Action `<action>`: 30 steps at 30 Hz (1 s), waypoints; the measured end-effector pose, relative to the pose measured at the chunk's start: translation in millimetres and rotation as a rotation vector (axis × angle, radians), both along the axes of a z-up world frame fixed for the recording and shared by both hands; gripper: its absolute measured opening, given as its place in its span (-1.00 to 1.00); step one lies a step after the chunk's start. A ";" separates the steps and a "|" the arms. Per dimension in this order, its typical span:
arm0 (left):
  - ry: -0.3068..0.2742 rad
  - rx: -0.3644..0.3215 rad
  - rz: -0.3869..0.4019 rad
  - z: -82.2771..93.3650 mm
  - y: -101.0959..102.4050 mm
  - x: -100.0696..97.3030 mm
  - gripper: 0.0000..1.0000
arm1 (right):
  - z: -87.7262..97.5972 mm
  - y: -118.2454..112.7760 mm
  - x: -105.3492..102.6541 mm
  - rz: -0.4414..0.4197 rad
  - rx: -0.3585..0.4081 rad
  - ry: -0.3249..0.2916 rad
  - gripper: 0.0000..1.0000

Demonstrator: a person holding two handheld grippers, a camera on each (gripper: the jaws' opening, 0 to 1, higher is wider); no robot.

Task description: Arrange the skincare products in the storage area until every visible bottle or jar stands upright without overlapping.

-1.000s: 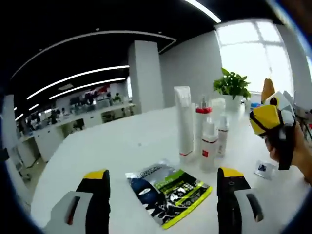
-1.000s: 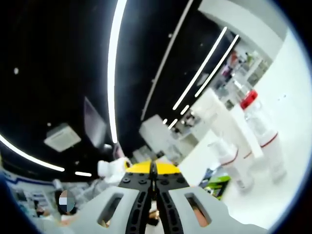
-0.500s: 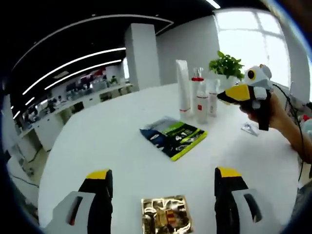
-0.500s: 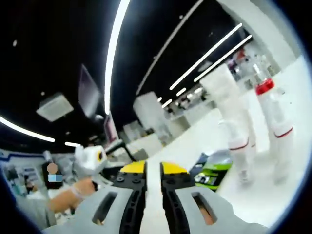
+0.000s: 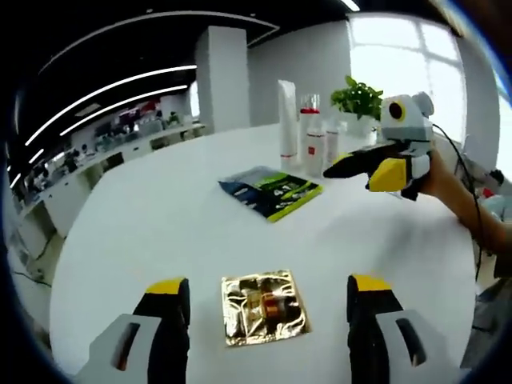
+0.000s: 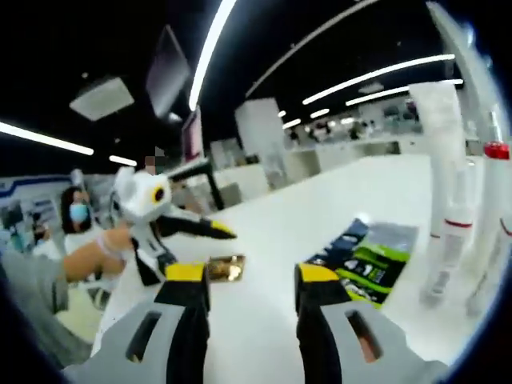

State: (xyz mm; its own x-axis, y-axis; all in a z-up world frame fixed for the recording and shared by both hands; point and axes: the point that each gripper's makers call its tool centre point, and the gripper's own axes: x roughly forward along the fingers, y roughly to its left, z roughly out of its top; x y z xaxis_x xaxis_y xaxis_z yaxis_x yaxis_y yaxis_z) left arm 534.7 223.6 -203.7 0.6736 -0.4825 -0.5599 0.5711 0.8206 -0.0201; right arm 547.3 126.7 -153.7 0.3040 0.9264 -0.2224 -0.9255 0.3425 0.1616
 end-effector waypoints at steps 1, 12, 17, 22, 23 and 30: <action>-0.001 0.007 -0.010 -1.7 0.0 -3.2 0.64 | -4.7 4.7 -3.5 0.013 -0.039 -0.029 -0.10; 0.021 -0.034 -0.013 -12.3 -1.1 -7.8 0.34 | -6.8 26.2 -36.0 0.105 -0.082 -0.159 -0.17; -0.002 -0.059 -0.005 -10.0 -4.0 -8.7 -0.18 | -1.2 19.8 -30.3 0.083 -0.030 -0.120 -0.26; 0.001 -0.077 0.001 -9.5 -2.7 -13.0 -0.79 | -0.4 17.1 -24.9 0.063 -0.017 -0.112 -0.34; -0.024 -0.067 -0.014 -8.3 1.3 -7.2 -0.87 | 0.0 17.1 -24.8 0.061 -0.014 -0.110 -0.34; -0.047 -0.096 -0.013 -11.2 3.2 -9.3 -1.00 | 0.1 18.4 -25.4 0.063 -0.003 -0.096 -0.37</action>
State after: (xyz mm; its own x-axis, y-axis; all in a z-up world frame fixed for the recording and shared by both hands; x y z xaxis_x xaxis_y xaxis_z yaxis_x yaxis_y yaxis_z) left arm 525.4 226.8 -214.9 0.6914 -0.5410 -0.4788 0.5836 0.8089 -0.0711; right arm 521.9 145.1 -153.6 0.2648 0.9438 -0.1980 -0.9565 0.2831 0.0704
